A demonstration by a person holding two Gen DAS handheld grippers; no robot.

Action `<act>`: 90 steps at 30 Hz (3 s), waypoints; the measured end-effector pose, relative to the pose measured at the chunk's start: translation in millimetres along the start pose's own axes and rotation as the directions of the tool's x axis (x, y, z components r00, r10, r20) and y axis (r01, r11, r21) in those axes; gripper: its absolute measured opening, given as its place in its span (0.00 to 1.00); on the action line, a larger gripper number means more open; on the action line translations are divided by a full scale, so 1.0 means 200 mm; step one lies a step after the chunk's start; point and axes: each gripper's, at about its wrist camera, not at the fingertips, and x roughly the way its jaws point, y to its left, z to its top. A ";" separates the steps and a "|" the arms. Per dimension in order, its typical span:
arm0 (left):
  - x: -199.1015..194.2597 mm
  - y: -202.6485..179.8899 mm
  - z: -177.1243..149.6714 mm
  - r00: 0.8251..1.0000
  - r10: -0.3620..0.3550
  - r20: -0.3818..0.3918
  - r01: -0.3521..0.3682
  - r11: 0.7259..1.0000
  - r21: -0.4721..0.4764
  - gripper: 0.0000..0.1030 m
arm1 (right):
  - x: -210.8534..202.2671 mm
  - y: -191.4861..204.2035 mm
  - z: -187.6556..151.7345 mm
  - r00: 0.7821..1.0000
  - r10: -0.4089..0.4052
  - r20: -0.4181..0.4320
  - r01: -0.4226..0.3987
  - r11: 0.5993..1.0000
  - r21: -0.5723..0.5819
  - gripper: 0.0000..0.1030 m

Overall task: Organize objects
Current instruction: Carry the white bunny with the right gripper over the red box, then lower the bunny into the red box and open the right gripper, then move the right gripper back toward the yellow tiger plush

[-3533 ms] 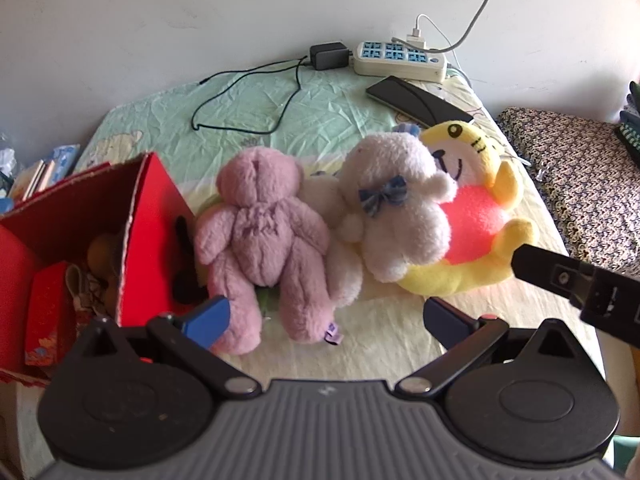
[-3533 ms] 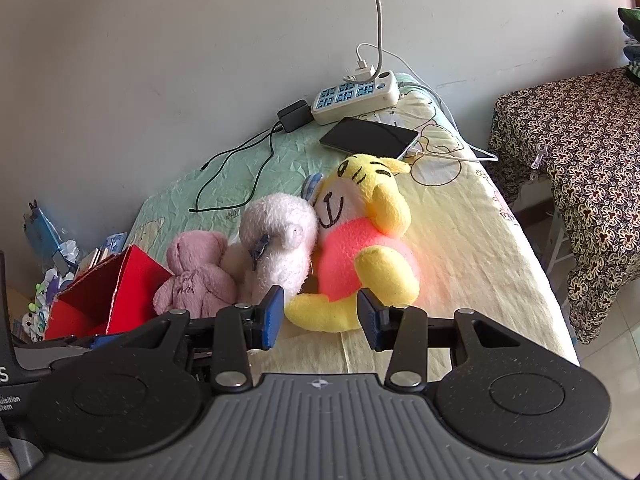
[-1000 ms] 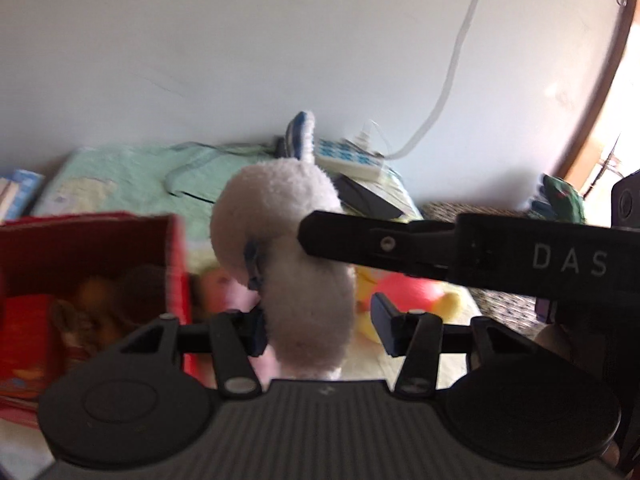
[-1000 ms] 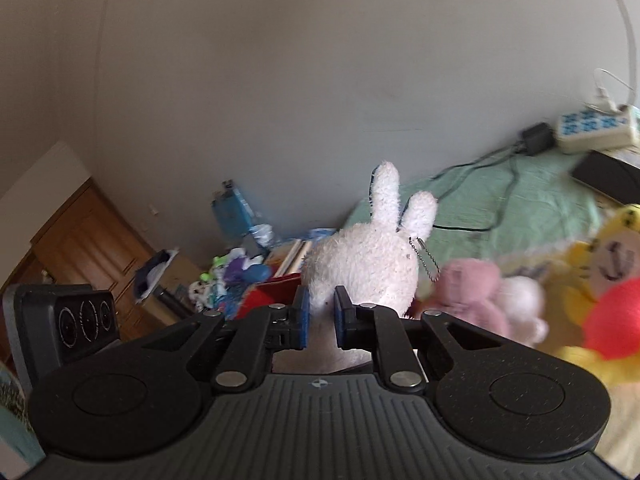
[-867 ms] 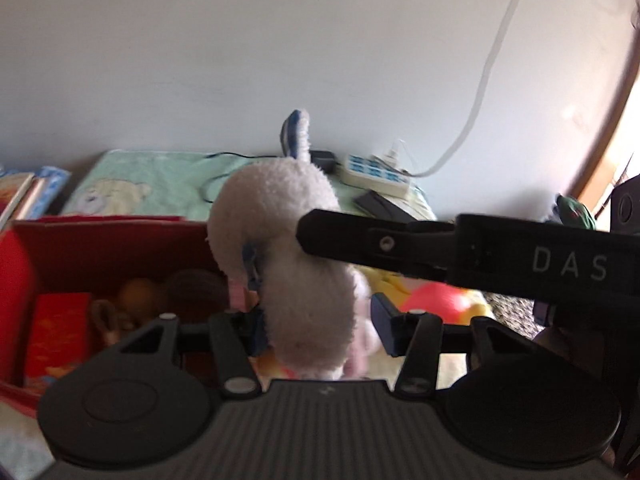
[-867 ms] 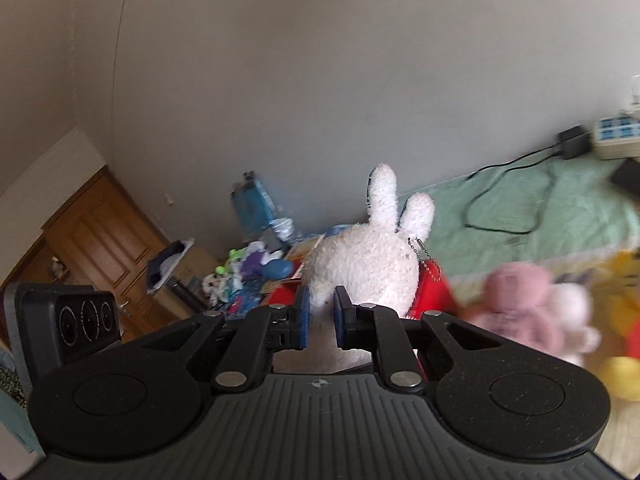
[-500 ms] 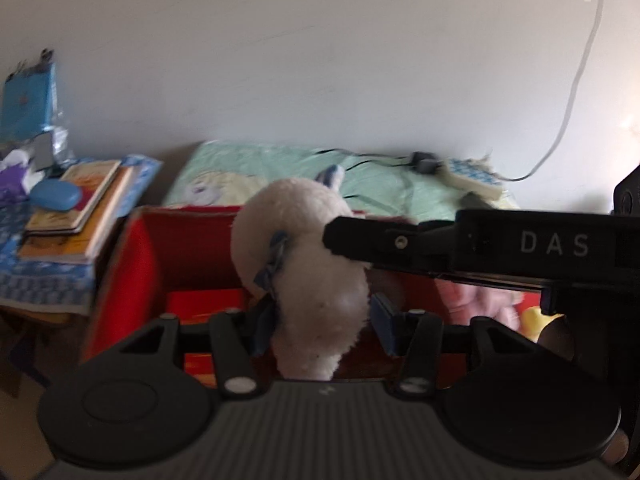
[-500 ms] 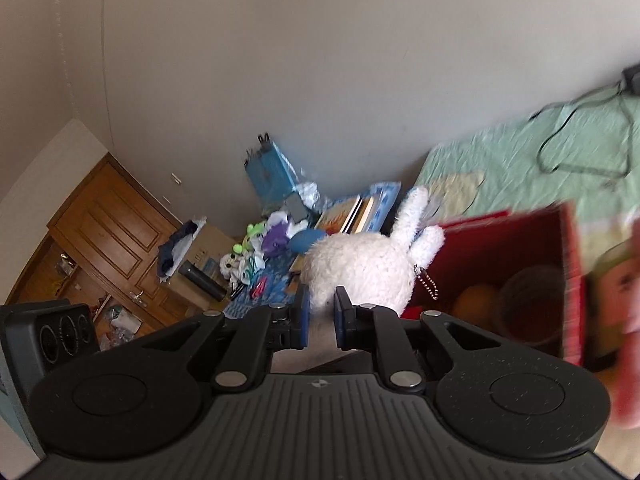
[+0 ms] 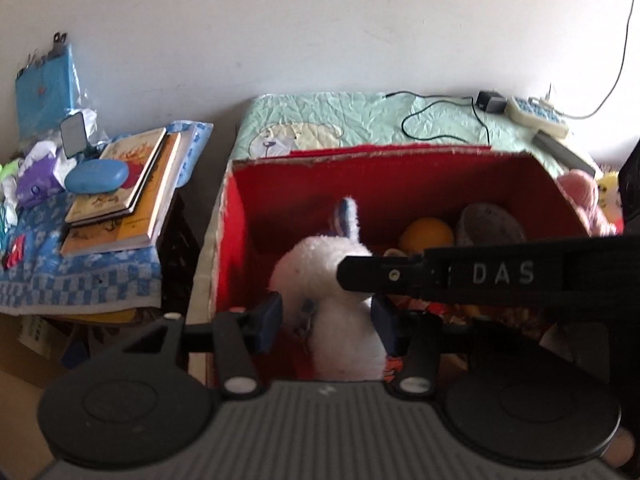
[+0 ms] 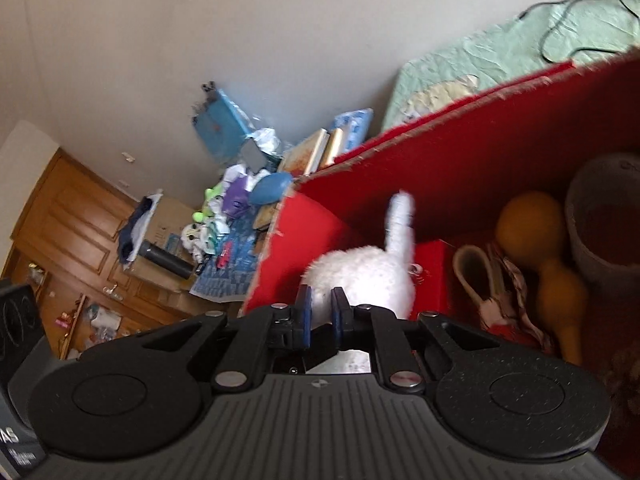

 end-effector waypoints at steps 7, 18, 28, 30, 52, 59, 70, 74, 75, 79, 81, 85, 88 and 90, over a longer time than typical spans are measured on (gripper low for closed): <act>0.03 0.01 -0.01 0.999 -0.023 -0.032 0.025 0.999 0.036 0.57 | -0.05 -0.04 -0.03 0.994 -0.104 -0.009 0.105 0.994 0.027 0.15; 0.04 0.04 -0.03 0.996 -0.030 -0.085 0.032 0.999 0.019 0.58 | 0.04 -0.06 -0.04 0.961 -0.267 -0.071 0.269 0.963 0.024 0.28; 0.02 0.06 -0.04 0.996 -0.003 -0.090 0.005 1.000 0.024 0.55 | 0.21 0.02 -0.04 0.940 -0.302 -0.156 0.294 0.953 -0.075 0.21; 0.01 0.06 -0.04 0.996 -0.014 -0.087 0.016 1.000 0.019 0.58 | 0.19 0.01 -0.04 0.942 -0.301 -0.146 0.293 0.953 -0.070 0.22; -0.10 -0.16 0.01 0.998 -0.021 -0.058 0.024 0.998 0.049 0.64 | -0.28 0.05 -0.07 0.915 -0.389 0.104 0.399 0.911 -0.102 0.23; -0.16 -0.38 0.03 0.999 0.008 -0.053 -0.004 0.997 0.075 0.69 | -0.48 -0.01 -0.10 0.916 -0.381 0.130 0.393 0.915 -0.092 0.23; -0.24 -0.80 0.06 0.999 0.025 -0.035 -0.021 0.994 0.104 0.77 | -0.86 -0.18 -0.10 0.908 -0.386 0.161 0.402 0.912 -0.079 0.24; -0.25 -0.96 0.07 0.999 0.029 -0.032 -0.024 0.992 0.124 0.77 | -0.97 -0.26 -0.10 0.905 -0.393 0.165 0.409 0.910 -0.075 0.24; -0.25 -1.00 0.07 0.999 0.029 -0.036 -0.025 0.992 0.127 0.77 | -0.99 -0.28 -0.10 0.904 -0.393 0.166 0.409 0.910 -0.071 0.24; -0.23 -1.14 0.07 0.998 0.028 -0.054 -0.020 0.991 0.135 0.78 | -1.09 -0.37 -0.10 0.902 -0.399 0.166 0.413 0.909 -0.057 0.25; -0.22 -1.21 0.06 0.998 0.025 -0.059 -0.016 0.990 0.141 0.78 | -1.13 -0.41 -0.10 0.900 -0.405 0.164 0.418 0.907 -0.052 0.25; -0.19 -1.34 0.06 0.998 0.019 -0.064 -0.009 0.988 0.152 0.80 | -1.21 -0.49 -0.10 0.895 -0.416 0.162 0.427 0.903 -0.040 0.26; -0.17 -1.43 0.06 0.997 0.019 -0.072 -0.007 0.986 0.165 0.81 | -1.27 -0.55 -0.09 0.892 -0.422 0.162 0.431 0.902 -0.029 0.30; -0.16 -1.48 0.06 0.997 0.019 -0.075 -0.006 0.985 0.174 0.81 | -1.30 -0.59 -0.09 0.890 -0.426 0.161 0.434 0.901 -0.019 0.30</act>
